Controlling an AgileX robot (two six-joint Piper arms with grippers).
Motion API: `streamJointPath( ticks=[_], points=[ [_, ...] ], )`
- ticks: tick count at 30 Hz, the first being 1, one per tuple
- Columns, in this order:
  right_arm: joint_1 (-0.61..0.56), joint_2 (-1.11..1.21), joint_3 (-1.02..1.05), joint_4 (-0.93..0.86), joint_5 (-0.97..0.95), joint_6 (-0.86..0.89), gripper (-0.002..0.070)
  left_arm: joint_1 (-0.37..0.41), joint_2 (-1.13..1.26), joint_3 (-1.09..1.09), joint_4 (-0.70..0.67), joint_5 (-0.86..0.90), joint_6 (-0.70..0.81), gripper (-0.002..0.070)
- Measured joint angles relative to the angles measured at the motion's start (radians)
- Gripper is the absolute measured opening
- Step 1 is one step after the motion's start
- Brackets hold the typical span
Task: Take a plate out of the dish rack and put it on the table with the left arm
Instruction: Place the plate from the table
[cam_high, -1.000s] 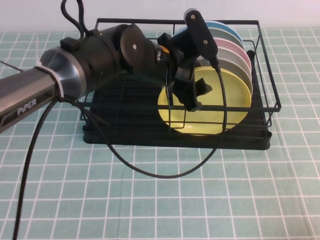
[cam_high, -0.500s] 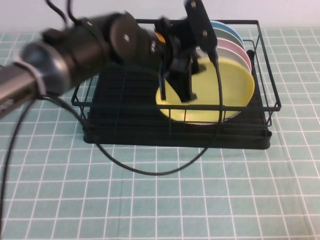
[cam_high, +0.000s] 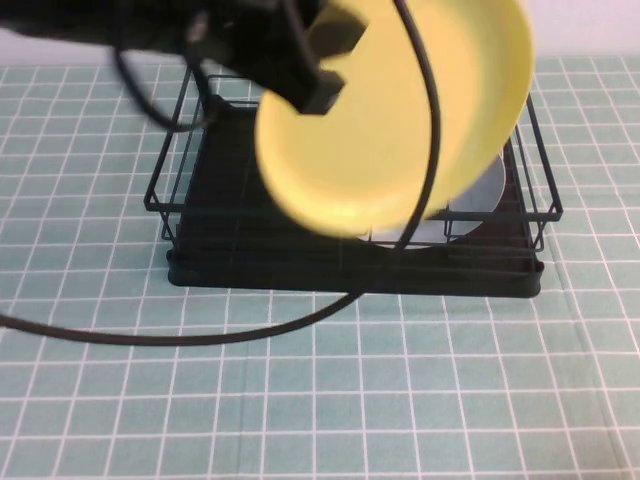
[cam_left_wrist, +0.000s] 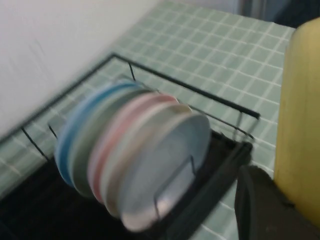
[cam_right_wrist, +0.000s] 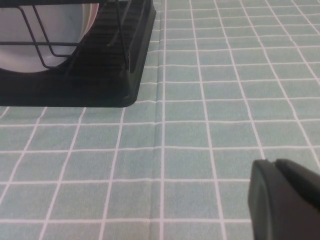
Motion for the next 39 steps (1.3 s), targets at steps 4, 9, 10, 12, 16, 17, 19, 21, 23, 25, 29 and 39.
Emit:
streamJointPath(
  ticks=[4,9,10,12,16,17,19,21,23,25,29,39],
  points=[
    [0.0,0.0,0.0,0.0,0.0,0.0,-0.0018,0.047,-0.029,0.042,-0.021,0.149,-0.196,0.0078],
    [0.0,0.0,0.0,0.0,0.0,0.0,-0.0018,0.066,-0.082,0.309,-0.155,0.078,-0.237,0.0078],
    [0.0,0.0,0.0,0.0,0.0,0.0,-0.0018,0.066,-0.102,0.385,-0.202,0.041,-0.23,0.0078],
    [0.0,0.0,0.0,0.0,0.0,0.0,-0.0018,0.066,-0.146,0.538,-0.288,-0.03,-0.213,0.0078],
    [0.0,0.0,0.0,0.0,0.0,0.0,-0.0018,0.066,-0.196,0.789,-0.488,-0.196,-0.144,0.0078],
    [0.0,0.0,0.0,0.0,0.0,0.0,-0.0018,0.066,-0.196,0.84,-0.551,-0.246,-0.114,0.0078],
    [0.0,0.0,0.0,0.0,0.0,0.0,-0.0018,0.066,-0.191,0.914,-0.688,-0.338,-0.044,0.0078],
    [0.0,0.0,0.0,0.0,0.0,0.0,-0.0018,0.066,-0.174,0.965,-0.823,-0.406,0.046,0.0078],
    [0.0,0.0,0.0,0.0,0.0,0.0,-0.0018,0.068,-0.147,0.991,-0.962,-0.451,0.152,0.0078],
    [0.0,0.0,0.0,0.0,0.0,0.0,-0.0018,0.068,-0.114,0.998,-1.062,-0.469,0.243,0.0078],
    [0.0,0.0,0.0,0.0,0.0,0.0,-0.0018,0.068,-0.029,0.998,-1.24,-0.478,0.398,0.0078],
    [0.0,0.0,0.0,0.0,0.0,0.0,-0.0018,0.07,0.141,0.992,-1.396,-0.455,0.578,0.0102]
  ],
)
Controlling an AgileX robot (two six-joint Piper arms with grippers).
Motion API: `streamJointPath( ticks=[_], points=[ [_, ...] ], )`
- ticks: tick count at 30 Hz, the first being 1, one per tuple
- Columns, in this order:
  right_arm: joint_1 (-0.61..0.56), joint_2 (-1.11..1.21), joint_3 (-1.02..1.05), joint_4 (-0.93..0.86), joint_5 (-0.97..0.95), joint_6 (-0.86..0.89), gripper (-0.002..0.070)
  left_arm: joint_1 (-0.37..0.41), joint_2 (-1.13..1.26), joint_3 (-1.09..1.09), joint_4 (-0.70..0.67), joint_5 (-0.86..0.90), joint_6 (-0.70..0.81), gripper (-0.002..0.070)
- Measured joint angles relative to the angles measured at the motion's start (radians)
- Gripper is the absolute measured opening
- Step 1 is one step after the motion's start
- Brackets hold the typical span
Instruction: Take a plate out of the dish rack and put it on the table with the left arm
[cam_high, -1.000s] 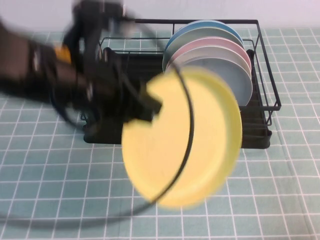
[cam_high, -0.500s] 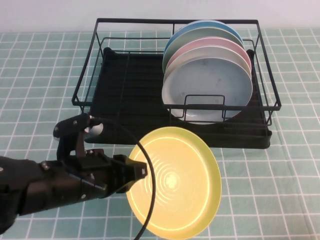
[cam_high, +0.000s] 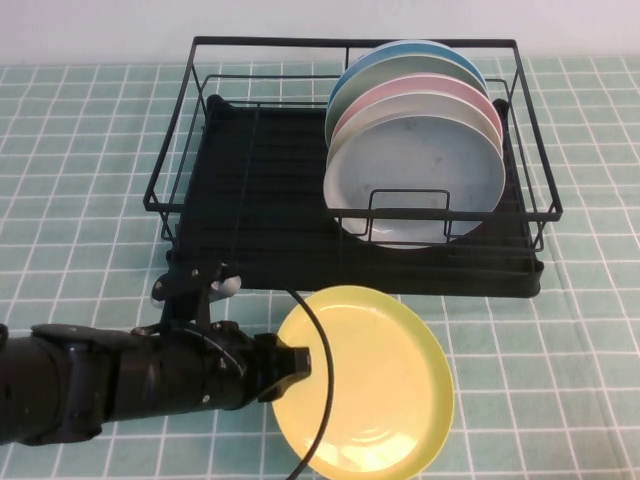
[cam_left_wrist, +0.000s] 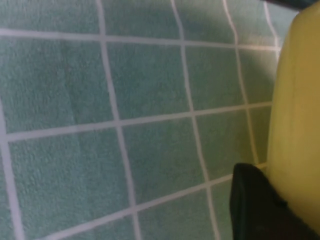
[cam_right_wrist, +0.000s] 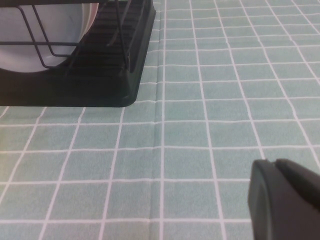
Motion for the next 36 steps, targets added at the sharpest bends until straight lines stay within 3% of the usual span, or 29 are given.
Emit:
streamJointPath(
  ticks=[3,8,11,16,19,23,25,29,36],
  points=[
    [0.0,0.0,0.0,0.0,0.0,0.0,-0.0018,0.0,0.016,0.0,0.003,-0.017,0.058,0.0196],
    [0.0,0.0,0.0,0.0,0.0,0.0,-0.0018,0.0,0.027,0.002,0.028,-0.077,0.118,0.0426],
    [0.0,0.0,0.0,0.0,0.0,0.0,-0.0018,0.0,0.006,0.002,0.067,-0.125,0.124,0.0475],
    [0.0,0.0,0.0,0.0,0.0,0.0,-0.0018,0.0,-0.133,0.002,0.131,-0.221,0.128,0.0487],
    [0.0,0.0,0.0,0.0,0.0,0.0,-0.0018,0.0,-0.256,0.004,0.172,-0.28,0.129,0.0433],
    [0.0,0.0,0.0,0.0,0.0,0.0,-0.0018,0.0,-0.432,0.018,0.225,-0.303,0.131,0.0142],
    [0.0,0.0,0.0,0.0,0.0,0.0,-0.0018,0.0,-0.499,0.039,0.241,-0.299,0.133,0.0065],
    [0.0,0.0,0.0,0.0,0.0,0.0,-0.0018,0.0,-0.611,0.11,0.248,-0.265,0.133,0.0011],
    [0.0,0.0,0.0,0.0,0.0,0.0,-0.0018,0.0,-0.667,0.226,0.254,-0.192,0.133,-0.0001]
  ],
)
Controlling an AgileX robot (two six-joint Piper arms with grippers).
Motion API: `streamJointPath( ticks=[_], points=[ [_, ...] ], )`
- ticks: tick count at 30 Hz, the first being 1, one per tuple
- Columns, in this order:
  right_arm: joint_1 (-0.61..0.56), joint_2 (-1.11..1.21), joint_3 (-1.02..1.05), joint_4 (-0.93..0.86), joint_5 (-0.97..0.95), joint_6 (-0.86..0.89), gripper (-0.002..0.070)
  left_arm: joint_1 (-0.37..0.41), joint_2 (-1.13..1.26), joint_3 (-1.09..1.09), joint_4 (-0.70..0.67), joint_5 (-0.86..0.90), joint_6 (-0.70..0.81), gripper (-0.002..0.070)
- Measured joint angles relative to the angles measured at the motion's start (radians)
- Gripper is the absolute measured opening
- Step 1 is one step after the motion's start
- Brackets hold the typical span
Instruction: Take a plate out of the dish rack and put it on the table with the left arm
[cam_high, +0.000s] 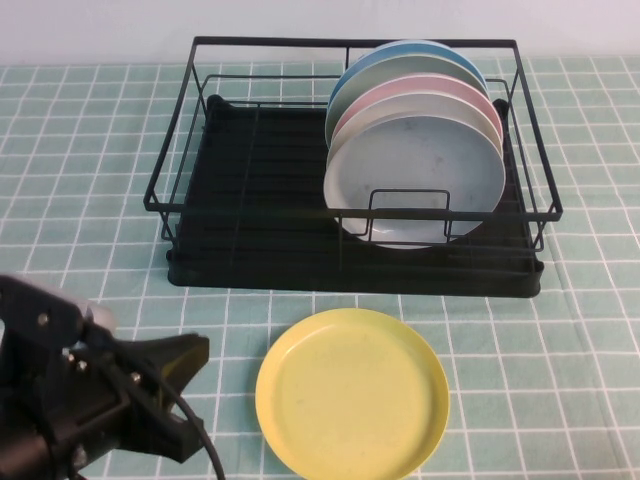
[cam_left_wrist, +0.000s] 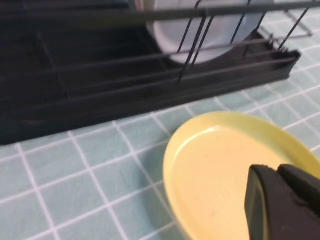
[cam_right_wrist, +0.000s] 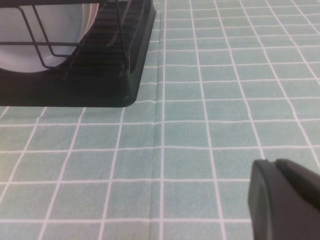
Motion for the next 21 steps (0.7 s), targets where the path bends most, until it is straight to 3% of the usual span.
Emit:
streamJointPath(
  ticks=[15,16,18,21],
  points=[
    [0.0,0.0,0.0,0.0,0.0,0.0,-0.0018,0.0,-0.07,0.04,0.027,-0.133,0.036,-0.0002],
    [0.0,0.0,0.0,0.0,0.0,0.0,-0.0018,0.0,-0.092,0.049,0.071,-0.149,0.004,-0.0003],
    [0.0,0.0,0.0,0.0,0.0,0.0,-0.0018,0.0,-0.145,0.073,0.286,-0.179,-0.187,-0.0003],
    [0.0,0.0,0.0,0.0,0.0,0.0,-0.0018,0.002,-0.233,0.131,0.731,-0.212,-0.683,-0.0003]
  ],
)
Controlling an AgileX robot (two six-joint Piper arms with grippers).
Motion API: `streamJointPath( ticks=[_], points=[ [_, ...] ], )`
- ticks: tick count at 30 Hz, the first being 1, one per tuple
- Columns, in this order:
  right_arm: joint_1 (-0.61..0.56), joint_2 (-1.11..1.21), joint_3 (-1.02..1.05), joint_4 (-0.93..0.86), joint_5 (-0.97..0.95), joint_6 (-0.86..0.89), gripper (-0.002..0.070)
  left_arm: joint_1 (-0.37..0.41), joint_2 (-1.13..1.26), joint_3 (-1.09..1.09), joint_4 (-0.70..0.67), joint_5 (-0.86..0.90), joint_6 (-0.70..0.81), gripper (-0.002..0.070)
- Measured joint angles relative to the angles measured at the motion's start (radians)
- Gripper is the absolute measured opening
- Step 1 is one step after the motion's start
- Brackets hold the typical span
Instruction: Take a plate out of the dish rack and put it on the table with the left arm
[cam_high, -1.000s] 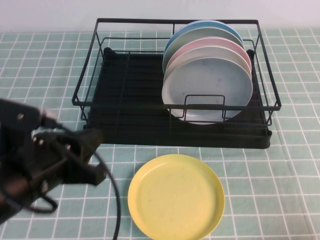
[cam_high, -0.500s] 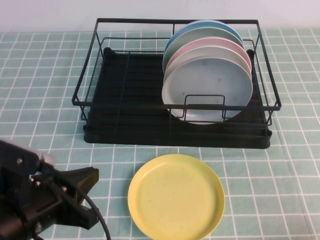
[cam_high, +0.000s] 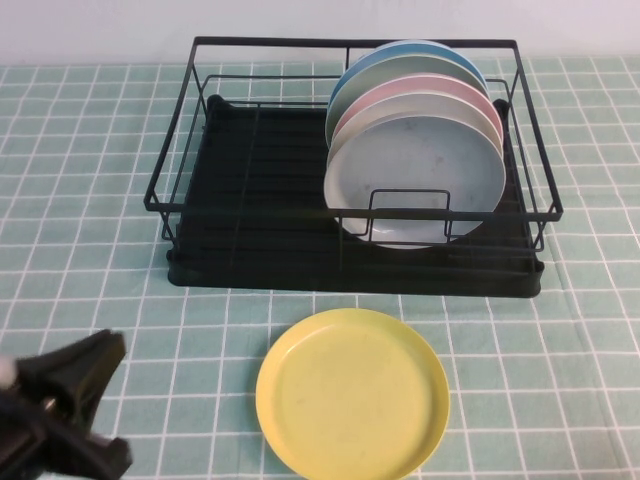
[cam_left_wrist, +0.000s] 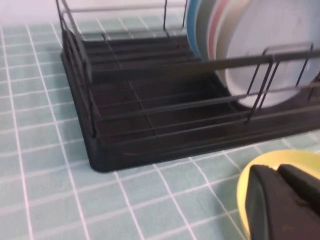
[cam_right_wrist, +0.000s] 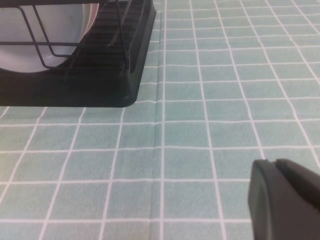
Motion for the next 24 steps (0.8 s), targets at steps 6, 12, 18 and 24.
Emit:
streamJointPath(
  ticks=[6,12,18,24],
  points=[
    [0.0,0.0,0.0,0.0,0.0,0.0,-0.0018,0.147,-0.203,0.165,0.396,0.075,-0.494,-0.0003],
    [0.0,0.0,0.0,0.0,0.0,0.0,-0.0018,0.342,-0.462,0.243,0.611,0.25,-0.626,-0.0003],
    [0.0,0.0,0.0,0.0,0.0,0.0,-0.0018,0.497,-0.642,0.264,0.734,0.41,-0.731,-0.0003],
    [0.0,0.0,0.0,0.0,0.0,0.0,-0.0018,0.548,-0.649,0.264,0.752,0.415,-0.732,-0.0003]
  ],
)
